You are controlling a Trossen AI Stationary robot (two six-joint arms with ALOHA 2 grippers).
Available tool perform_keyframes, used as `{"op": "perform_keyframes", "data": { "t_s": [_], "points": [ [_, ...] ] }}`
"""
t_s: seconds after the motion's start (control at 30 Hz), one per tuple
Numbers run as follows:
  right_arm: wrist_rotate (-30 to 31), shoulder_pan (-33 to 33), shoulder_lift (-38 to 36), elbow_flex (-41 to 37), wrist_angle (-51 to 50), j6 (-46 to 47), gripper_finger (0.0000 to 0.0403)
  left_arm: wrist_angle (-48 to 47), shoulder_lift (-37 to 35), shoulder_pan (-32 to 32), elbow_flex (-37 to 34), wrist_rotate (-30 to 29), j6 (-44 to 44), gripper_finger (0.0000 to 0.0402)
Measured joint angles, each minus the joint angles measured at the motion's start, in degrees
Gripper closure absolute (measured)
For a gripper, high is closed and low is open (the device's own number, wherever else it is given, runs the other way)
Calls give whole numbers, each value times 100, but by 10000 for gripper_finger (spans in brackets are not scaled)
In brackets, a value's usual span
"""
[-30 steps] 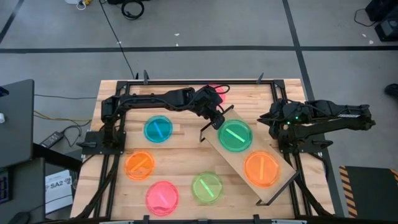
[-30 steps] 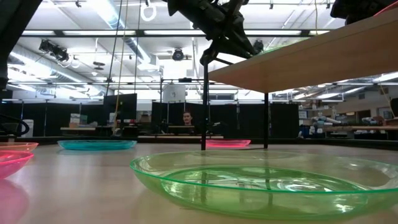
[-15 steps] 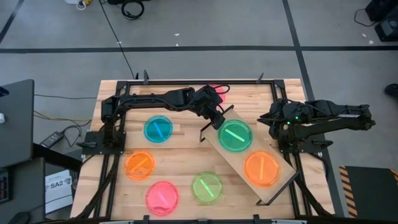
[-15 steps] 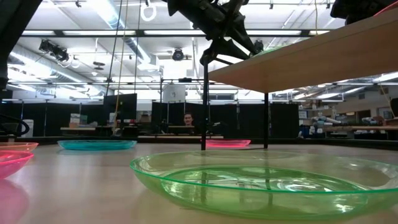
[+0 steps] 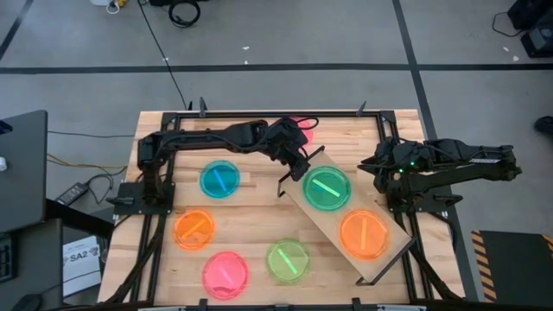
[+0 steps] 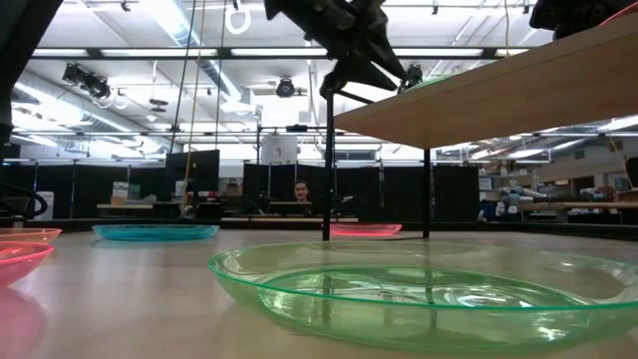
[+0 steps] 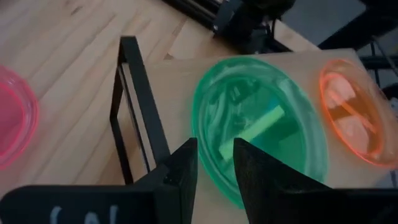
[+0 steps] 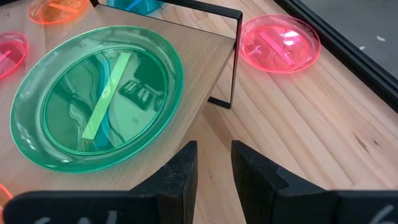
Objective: Place and stack plates onto a shelf
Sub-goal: Stack the bottom pink plate on top of the orange plate on the shelf
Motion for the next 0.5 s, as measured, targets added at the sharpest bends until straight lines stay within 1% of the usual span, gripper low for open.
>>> {"op": "perform_keyframes", "data": {
  "t_s": [0.23,0.4,0.5],
  "points": [
    [0,0,0,2,2,0,298,-836,-602,-19,0,-30,483,292],
    [0,0,0,2,1,-2,298,-1541,-930,-246,4,-442,876,292],
    [0,0,0,2,2,-2,298,-1964,-1056,-502,4,-729,888,292]
  ]
}}
